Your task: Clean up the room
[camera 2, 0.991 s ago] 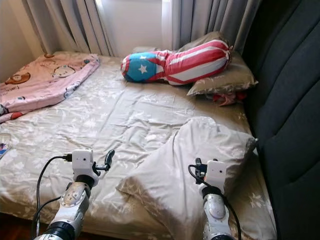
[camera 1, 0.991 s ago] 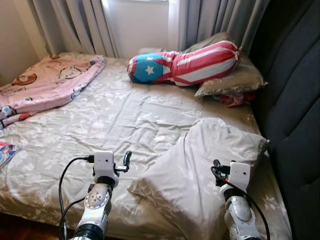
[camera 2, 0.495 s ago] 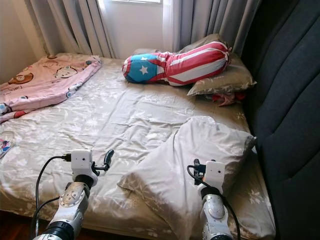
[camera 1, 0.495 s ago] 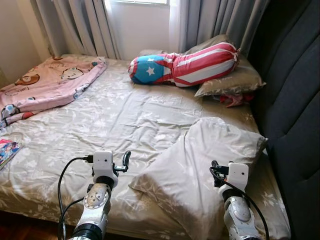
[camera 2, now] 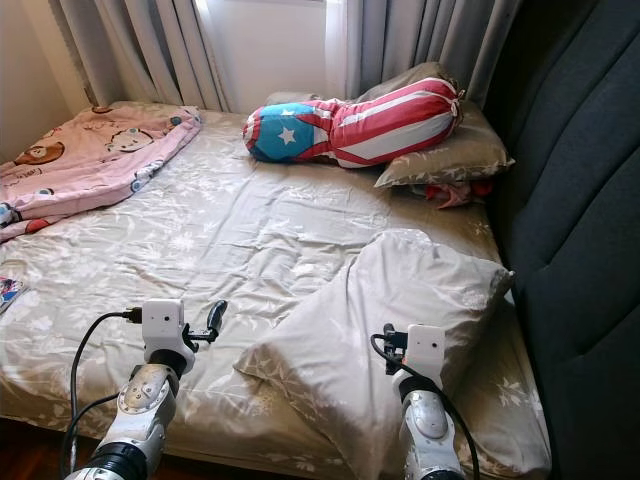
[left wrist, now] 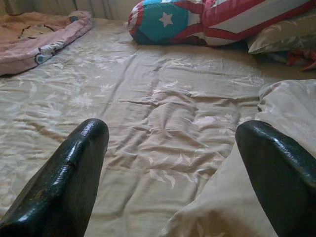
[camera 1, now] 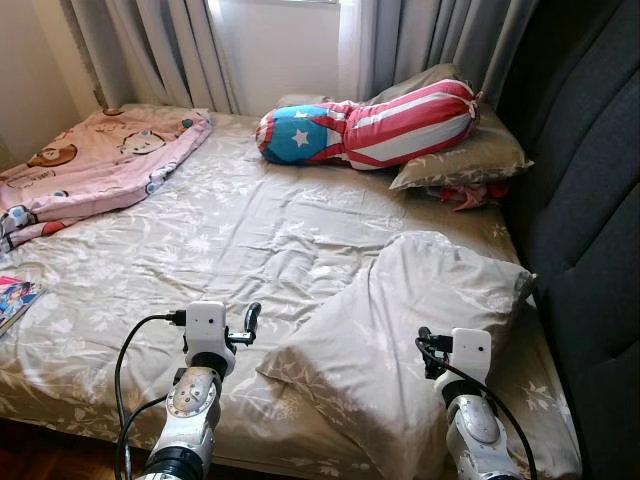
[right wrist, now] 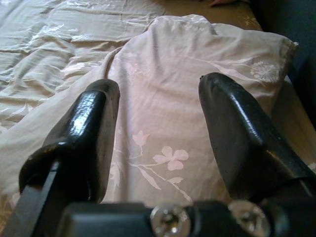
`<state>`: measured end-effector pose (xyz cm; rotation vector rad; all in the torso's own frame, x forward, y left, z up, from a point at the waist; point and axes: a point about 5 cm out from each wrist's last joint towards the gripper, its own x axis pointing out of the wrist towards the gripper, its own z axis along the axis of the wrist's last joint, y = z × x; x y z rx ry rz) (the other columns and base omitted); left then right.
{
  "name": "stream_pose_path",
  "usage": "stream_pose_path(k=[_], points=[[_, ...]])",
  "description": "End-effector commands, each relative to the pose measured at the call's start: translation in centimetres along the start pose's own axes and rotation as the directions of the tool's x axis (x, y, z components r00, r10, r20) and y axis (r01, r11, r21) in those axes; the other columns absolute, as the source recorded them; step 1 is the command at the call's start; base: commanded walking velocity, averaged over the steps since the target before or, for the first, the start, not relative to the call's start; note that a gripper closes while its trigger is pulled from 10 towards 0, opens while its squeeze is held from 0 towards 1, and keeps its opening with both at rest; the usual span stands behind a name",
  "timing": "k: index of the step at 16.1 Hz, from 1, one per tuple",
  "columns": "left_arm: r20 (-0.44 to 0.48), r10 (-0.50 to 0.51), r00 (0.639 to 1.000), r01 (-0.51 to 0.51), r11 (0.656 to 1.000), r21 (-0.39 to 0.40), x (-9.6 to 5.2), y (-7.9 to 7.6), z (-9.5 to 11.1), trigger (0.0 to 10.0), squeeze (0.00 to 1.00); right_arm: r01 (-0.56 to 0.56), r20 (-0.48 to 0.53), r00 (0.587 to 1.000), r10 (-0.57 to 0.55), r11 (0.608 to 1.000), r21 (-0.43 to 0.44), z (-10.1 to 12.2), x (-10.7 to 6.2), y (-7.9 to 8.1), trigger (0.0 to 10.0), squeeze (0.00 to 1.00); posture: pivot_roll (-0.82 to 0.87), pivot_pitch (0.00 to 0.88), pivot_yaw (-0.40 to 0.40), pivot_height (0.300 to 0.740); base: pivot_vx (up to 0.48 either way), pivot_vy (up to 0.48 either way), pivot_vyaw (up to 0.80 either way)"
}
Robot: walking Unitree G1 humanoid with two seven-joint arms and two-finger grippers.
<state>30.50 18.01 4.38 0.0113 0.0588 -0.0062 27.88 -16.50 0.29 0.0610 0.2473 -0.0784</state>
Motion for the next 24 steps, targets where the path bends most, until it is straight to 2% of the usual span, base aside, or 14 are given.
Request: stream_pose_path(k=[1, 6, 8, 15, 24], points=[[0.005, -0.003, 1.000, 0.003, 1.000, 0.002, 0.29, 0.08, 0.34, 10.0, 0.00, -0.002, 0.001, 1.000, 0.002, 1.000, 0.003, 0.20, 0.19, 0.13, 10.0, 0.00, -0.07, 0.000, -0.044, 0.691, 0.000, 0.000, 0.00], [0.004, -0.007, 1.000, 0.007, 1.000, 0.008, 0.59, 0.14, 0.65, 10.0, 0.00, 0.018, -0.018, 1.000, -0.017, 1.000, 0.009, 0.53, 0.66, 0.12, 10.0, 0.00, -0.07, 0.000, -0.029, 0.691, 0.000, 0.000, 0.00], [0.002, -0.002, 1.000, 0.002, 1.000, 0.010, 0.55, 0.32, 0.63, 10.0, 0.00, 0.009, -0.008, 1.000, -0.009, 1.000, 0.004, 0.57, 0.60, 0.16, 10.0, 0.00, -0.06, 0.000, -0.031, 0.669, 0.000, 0.000, 0.00], [-0.005, 0.007, 1.000, -0.007, 1.000, 0.013, 0.41, 0.66, 0.50, 10.0, 0.00, 0.023, -0.002, 1.000, -0.023, 0.999, 0.024, 0.68, 0.65, 0.11, 10.0, 0.00, -0.06, 0.000, -0.023, 0.669, 0.000, 0.000, 0.00], [-0.010, -0.017, 1.000, 0.017, 1.000, 0.015, 0.43, 0.32, 0.47, 10.0, 0.00, 0.002, -0.036, 0.999, -0.002, 1.000, 0.011, 0.21, 0.60, 0.36, 10.0, 0.00, -0.05, 0.000, -0.025, 0.669, 0.000, 0.000, 0.00]])
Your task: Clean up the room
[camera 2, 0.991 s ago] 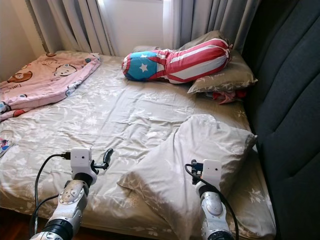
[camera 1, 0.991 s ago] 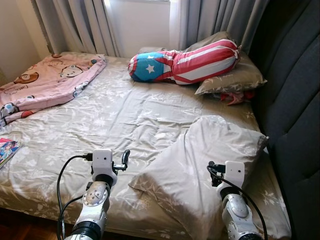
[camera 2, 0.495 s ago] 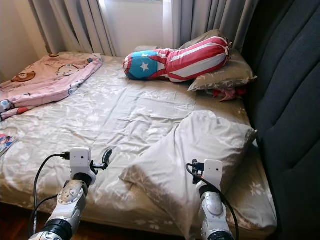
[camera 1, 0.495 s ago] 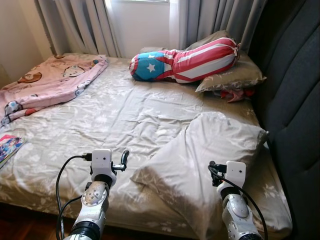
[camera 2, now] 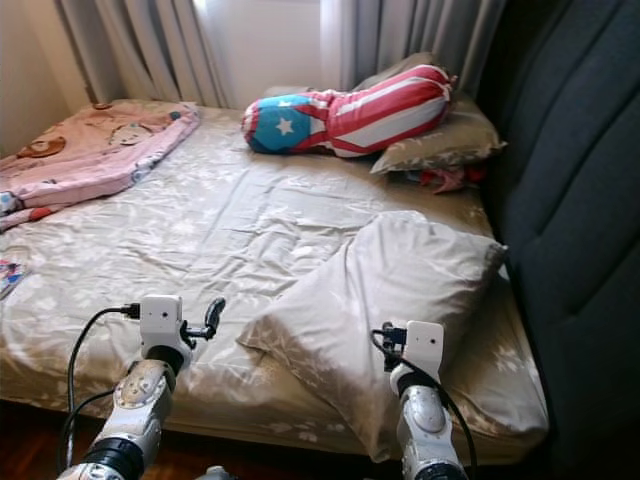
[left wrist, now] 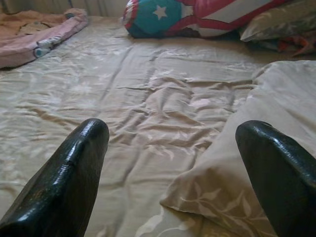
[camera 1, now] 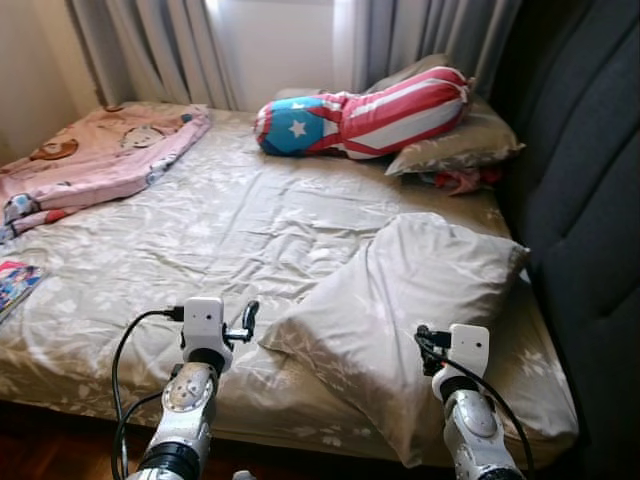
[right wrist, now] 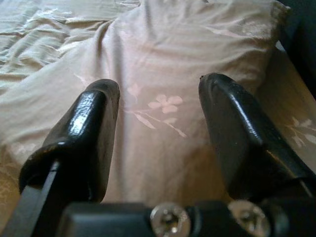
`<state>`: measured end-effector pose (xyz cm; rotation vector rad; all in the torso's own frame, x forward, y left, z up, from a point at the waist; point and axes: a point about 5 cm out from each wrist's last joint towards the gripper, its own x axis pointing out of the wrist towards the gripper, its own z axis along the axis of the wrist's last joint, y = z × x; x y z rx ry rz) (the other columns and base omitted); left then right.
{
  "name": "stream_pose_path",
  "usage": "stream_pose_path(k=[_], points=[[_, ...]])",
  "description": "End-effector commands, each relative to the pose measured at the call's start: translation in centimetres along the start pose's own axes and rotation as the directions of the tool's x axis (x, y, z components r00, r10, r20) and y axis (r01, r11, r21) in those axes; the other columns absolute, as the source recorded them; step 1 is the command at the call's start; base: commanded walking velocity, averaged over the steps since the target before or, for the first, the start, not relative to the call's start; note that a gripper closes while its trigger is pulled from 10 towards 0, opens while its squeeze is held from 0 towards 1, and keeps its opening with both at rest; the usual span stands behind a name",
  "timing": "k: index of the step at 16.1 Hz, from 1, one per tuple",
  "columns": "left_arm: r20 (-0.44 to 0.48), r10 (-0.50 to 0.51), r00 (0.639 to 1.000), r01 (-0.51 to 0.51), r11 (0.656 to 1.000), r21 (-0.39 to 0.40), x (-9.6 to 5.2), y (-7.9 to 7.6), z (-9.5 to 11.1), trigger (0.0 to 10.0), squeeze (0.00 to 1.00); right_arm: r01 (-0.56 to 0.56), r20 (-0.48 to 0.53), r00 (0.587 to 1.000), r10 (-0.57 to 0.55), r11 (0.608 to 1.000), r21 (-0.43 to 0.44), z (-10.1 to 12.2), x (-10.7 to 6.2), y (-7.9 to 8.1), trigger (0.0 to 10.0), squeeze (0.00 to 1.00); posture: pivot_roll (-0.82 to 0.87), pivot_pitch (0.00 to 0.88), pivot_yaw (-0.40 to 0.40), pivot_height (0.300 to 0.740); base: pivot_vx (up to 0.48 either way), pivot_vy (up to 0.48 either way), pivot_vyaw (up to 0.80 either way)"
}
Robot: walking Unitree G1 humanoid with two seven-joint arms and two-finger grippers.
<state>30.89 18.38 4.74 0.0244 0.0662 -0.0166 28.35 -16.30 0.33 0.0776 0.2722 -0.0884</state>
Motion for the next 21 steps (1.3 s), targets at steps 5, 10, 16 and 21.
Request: stream_pose_path(k=[5, 10, 16, 21], points=[[-0.001, -0.010, 1.000, 0.010, 1.000, -0.006, -0.15, 0.00, -0.03, 10.0, 0.00, -0.002, -0.016, 1.000, 0.002, 1.000, 0.012, 0.35, 0.45, 0.21, 10.0, 0.00, -0.04, 0.000, -0.028, 0.669, 0.000, 0.000, 0.00], [-0.010, -0.002, 1.000, 0.002, 1.000, -0.018, -0.17, 0.10, -0.12, 10.0, 0.00, -0.022, -0.035, 0.999, 0.023, 1.000, 0.009, 0.10, 0.43, 0.48, 10.0, 0.00, -0.04, 0.000, -0.026, 0.669, 0.000, 0.000, 0.00], [-0.017, -0.007, 1.000, 0.007, 1.000, -0.013, -0.11, 0.04, -0.14, 10.0, 0.00, -0.036, -0.057, 0.998, 0.035, 0.999, -0.001, -0.26, 0.31, 0.71, 10.0, 0.00, -0.04, 0.000, -0.027, 0.669, 0.000, 0.000, 0.00], [-0.021, -0.003, 1.000, 0.002, 1.000, -0.013, -0.16, 0.07, -0.20, 10.0, 0.00, -0.003, -0.086, 0.996, 0.005, 1.000, 0.017, -0.50, 0.36, 0.29, 10.0, 0.00, -0.04, 0.000, -0.029, 0.669, 0.000, 0.000, 0.00]])
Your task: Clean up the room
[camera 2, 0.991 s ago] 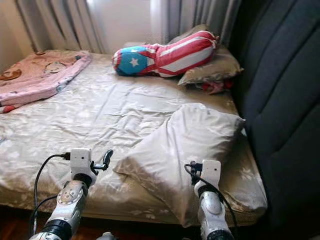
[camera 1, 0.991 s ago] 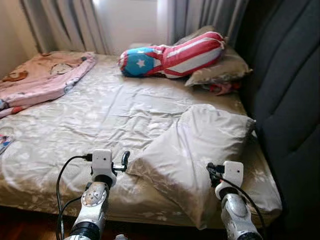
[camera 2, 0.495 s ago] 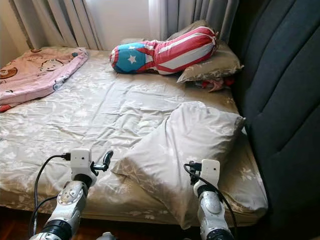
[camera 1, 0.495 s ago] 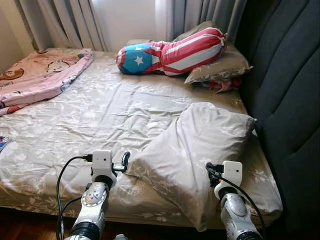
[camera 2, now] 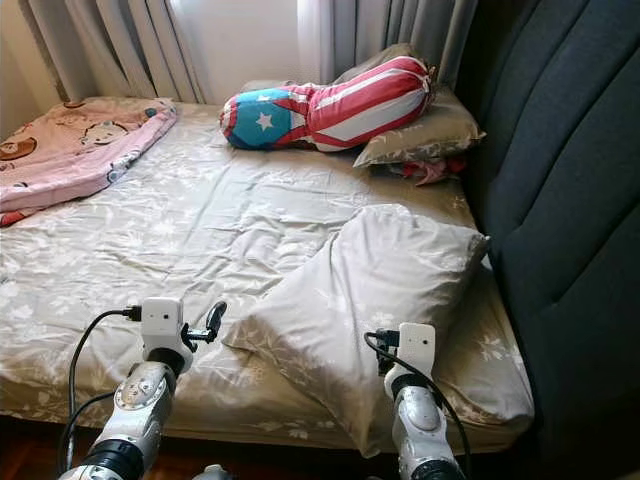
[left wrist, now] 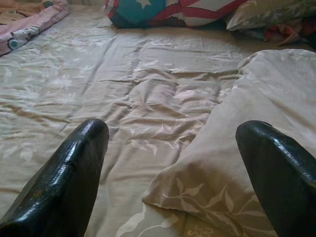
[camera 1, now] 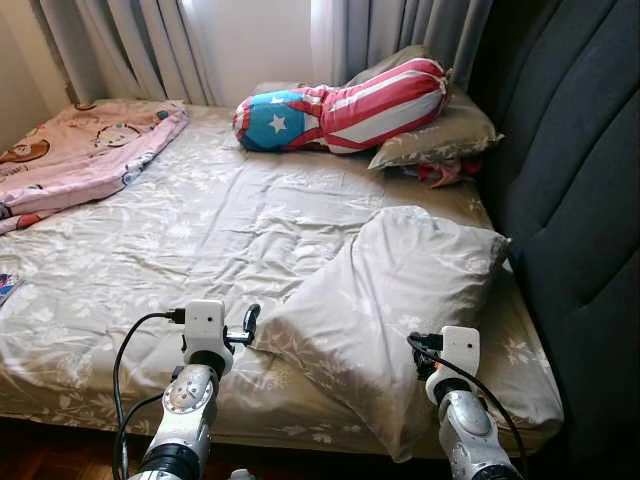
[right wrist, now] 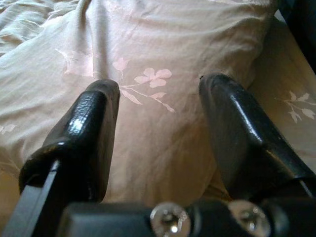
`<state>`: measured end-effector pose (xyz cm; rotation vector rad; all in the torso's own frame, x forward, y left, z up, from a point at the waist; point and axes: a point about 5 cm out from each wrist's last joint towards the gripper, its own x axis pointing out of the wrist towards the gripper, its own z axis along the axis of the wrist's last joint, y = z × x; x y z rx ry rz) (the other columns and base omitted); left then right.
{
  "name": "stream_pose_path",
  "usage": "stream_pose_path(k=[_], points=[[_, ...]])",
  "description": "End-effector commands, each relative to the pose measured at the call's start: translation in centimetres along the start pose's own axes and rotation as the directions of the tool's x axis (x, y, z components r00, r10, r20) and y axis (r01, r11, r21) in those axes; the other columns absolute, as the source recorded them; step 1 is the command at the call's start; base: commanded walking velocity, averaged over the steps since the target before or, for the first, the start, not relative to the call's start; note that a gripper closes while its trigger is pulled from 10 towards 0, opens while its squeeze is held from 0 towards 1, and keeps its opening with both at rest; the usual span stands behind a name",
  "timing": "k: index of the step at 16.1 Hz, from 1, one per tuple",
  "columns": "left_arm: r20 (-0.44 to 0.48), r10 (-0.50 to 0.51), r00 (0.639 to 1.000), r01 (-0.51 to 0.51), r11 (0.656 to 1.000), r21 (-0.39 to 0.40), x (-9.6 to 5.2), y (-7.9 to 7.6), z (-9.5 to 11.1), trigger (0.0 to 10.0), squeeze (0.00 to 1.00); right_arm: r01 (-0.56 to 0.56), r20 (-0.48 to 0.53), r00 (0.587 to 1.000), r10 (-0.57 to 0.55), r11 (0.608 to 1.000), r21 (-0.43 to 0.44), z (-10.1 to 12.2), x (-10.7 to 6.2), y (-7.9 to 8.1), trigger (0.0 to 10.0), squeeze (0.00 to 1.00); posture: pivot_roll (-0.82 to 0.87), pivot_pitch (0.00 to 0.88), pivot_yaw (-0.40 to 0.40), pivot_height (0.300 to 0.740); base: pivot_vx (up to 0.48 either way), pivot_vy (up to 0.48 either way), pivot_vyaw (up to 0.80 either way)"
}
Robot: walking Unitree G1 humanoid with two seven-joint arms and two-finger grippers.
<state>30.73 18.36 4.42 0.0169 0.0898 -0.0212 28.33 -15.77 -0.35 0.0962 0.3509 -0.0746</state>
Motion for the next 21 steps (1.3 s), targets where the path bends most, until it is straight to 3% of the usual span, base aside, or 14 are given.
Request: stream_pose_path(k=[1, 6, 9, 10, 11, 14, 16, 21], points=[[0.001, 0.005, 1.000, -0.005, 1.000, -0.006, 0.0, 0.1, 0.1, 10.0, 0.00, 0.009, -0.006, 1.000, -0.009, 1.000, 0.003, 0.2, 0.2, -0.2, 10.0, 0.00, -0.04, 0.000, -0.029, 0.669, 0.000, 0.000, 0.00], [0.001, 0.009, 1.000, -0.009, 1.000, -0.007, -0.1, 0.2, 0.1, 10.0, 0.00, 0.007, -0.018, 1.000, -0.007, 1.000, -0.008, 0.0, 0.2, -0.1, 10.0, 0.00, -0.04, 0.000, -0.033, 0.669, 0.263, 0.000, 0.00], [0.006, 0.002, 1.000, -0.001, 1.000, -0.005, -0.1, 0.1, 0.1, 10.0, 0.00, 0.125, -0.160, 0.981, -0.113, 0.990, 0.064, -1.4, 0.0, -1.5, 10.0, 0.00, -0.04, 0.000, -0.033, 0.669, 0.085, 0.000, 0.00], [0.007, 0.000, 1.000, 0.000, 1.000, -0.006, -0.1, 0.1, 0.1, 10.0, 0.00, 0.168, -0.237, 0.963, -0.125, 0.972, 0.167, -2.3, -0.3, -2.0, 10.0, 1.00, -0.04, 0.000, -0.032, 0.669, 0.000, 0.000, 0.00], [0.009, -0.002, 1.000, 0.002, 1.000, -0.007, -0.1, 0.0, 0.2, 10.0, 0.00, 0.180, -0.270, 0.956, -0.114, 0.955, 0.235, -2.7, -0.4, -2.1, 10.0, 1.00, -0.03, 0.000, -0.033, 0.669, 0.000, 0.000, 0.00], [0.019, -0.006, 1.000, 0.006, 1.000, -0.004, -0.1, 0.2, 0.3, 10.0, 0.00, 0.199, -0.342, 0.935, -0.097, 0.940, 0.277, -3.2, -0.5, -2.1, 10.0, 1.00, -0.02, 0.000, -0.030, 0.669, 0.000, 0.000, 0.00], [0.031, 0.009, 0.999, -0.010, 1.000, 0.013, -0.3, 0.9, 0.5, 10.0, 0.00, 0.137, -0.353, 0.935, -0.009, 0.930, 0.340, -3.0, -0.2, -1.2, 10.0, 1.00, -0.01, 0.000, -0.027, 0.669, 0.000, 0.000, 0.00], [0.050, 0.002, 0.999, -0.003, 1.000, 0.026, -1.1, 1.3, 0.7, 10.0, 0.00, 0.138, -0.354, 0.935, -0.010, 0.931, 0.337, -3.0, -0.2, -1.4, 10.0, 1.00, 0.02, 0.017, -0.014, 0.669, 0.000, 0.000, 0.00]])
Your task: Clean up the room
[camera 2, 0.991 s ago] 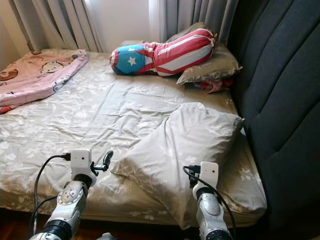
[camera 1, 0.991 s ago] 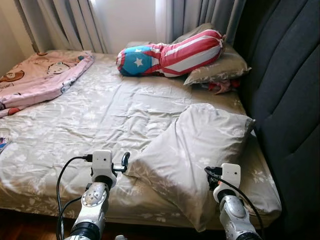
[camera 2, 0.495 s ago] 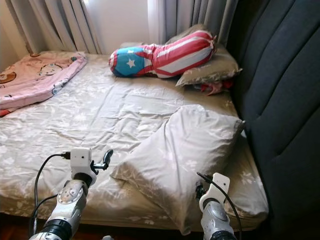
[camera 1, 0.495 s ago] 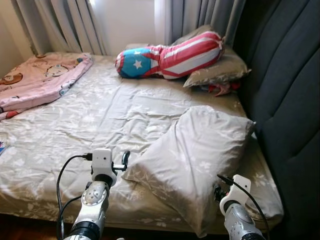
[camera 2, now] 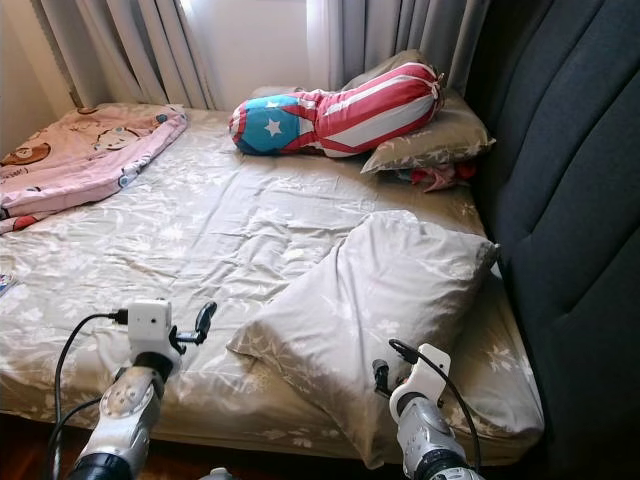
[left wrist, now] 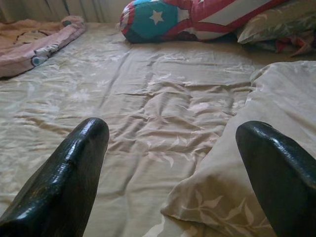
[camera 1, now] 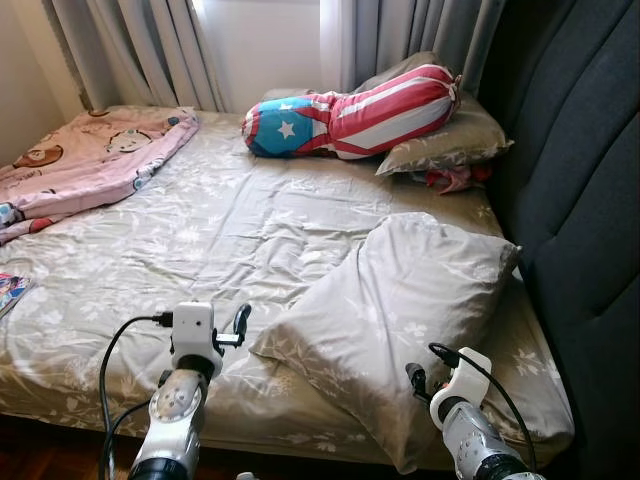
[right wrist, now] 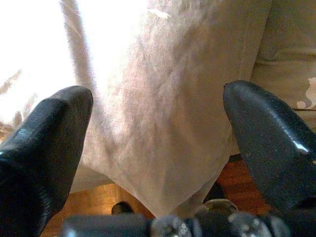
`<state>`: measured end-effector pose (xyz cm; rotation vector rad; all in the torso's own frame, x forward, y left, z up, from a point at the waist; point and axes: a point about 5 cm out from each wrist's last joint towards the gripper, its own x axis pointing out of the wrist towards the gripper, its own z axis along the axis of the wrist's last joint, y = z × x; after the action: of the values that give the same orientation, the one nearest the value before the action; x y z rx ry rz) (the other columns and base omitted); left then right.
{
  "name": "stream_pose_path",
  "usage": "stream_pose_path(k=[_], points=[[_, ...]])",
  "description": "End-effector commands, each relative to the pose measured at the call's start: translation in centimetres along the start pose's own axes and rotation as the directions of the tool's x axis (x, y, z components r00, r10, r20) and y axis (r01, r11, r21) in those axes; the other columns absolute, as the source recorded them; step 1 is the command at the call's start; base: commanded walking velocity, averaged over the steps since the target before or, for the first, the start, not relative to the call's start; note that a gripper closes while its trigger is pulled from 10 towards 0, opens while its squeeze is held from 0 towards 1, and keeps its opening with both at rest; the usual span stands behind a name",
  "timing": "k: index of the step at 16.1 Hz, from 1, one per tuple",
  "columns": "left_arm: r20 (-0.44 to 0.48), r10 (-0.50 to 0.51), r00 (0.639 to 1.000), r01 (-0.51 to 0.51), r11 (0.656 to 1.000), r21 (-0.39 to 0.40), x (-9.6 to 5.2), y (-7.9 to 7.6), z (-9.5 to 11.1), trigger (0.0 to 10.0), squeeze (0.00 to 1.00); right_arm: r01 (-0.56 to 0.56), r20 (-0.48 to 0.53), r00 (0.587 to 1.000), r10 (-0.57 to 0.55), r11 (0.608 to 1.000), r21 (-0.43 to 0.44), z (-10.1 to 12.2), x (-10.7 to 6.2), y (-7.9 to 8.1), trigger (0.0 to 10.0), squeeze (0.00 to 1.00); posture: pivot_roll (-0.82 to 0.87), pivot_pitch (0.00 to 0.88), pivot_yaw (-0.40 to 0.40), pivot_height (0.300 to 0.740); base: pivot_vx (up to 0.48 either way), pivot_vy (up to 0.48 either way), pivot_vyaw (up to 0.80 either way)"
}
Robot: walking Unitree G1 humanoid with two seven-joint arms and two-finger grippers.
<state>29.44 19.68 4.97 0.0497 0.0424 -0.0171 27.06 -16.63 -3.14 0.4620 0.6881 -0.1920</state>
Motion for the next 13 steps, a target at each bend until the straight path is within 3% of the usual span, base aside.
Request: stream_pose_path(k=[1, 2, 3, 4, 13], points=[[0.010, -0.007, 1.000, 0.007, 1.000, -0.003, 0.1, 0.2, 0.5, 10.0, 0.00, 0.010, 0.011, 1.000, -0.010, 1.000, -0.003, 0.1, 0.0, -0.3, 10.0, 1.00, 0.03, 0.027, -0.011, 0.669, 0.000, 0.000, 0.00], [0.021, -0.009, 1.000, 0.009, 1.000, 0.001, 0.0, 0.3, 0.8, 10.0, 0.00, 0.002, 0.034, 0.999, -0.002, 1.000, -0.015, 0.4, 0.0, -0.3, 10.0, 1.00, 0.03, 0.044, -0.005, 0.669, 0.000, 0.000, 0.00], [0.034, -0.015, 0.999, 0.015, 1.000, 0.007, -0.1, 0.4, 1.3, 10.0, 0.00, -0.011, 0.053, 0.998, 0.014, 0.999, -0.042, 0.6, 0.0, -0.1, 10.0, 0.22, 0.03, 0.068, 0.001, 0.669, 0.000, 0.000, 0.00], [0.049, -0.025, 0.998, 0.024, 1.000, 0.015, -0.2, 0.4, 1.8, 10.0, 0.00, -0.021, 0.068, 0.997, 0.024, 0.999, -0.046, 0.7, 0.0, 0.1, 10.0, 0.00, 0.04, 0.087, 0.003, 0.669, 0.000, 0.000, 0.00], [0.135, -0.084, 0.987, 0.078, 0.996, 0.051, -1.2, -0.5, 6.4, 10.0, 0.00, -0.039, 0.131, 0.990, 0.044, 0.998, -0.041, 2.2, 0.1, 0.9, 10.0, 0.00, 0.08, 0.221, 0.004, 0.669, 0.000, 0.000, 0.00]])
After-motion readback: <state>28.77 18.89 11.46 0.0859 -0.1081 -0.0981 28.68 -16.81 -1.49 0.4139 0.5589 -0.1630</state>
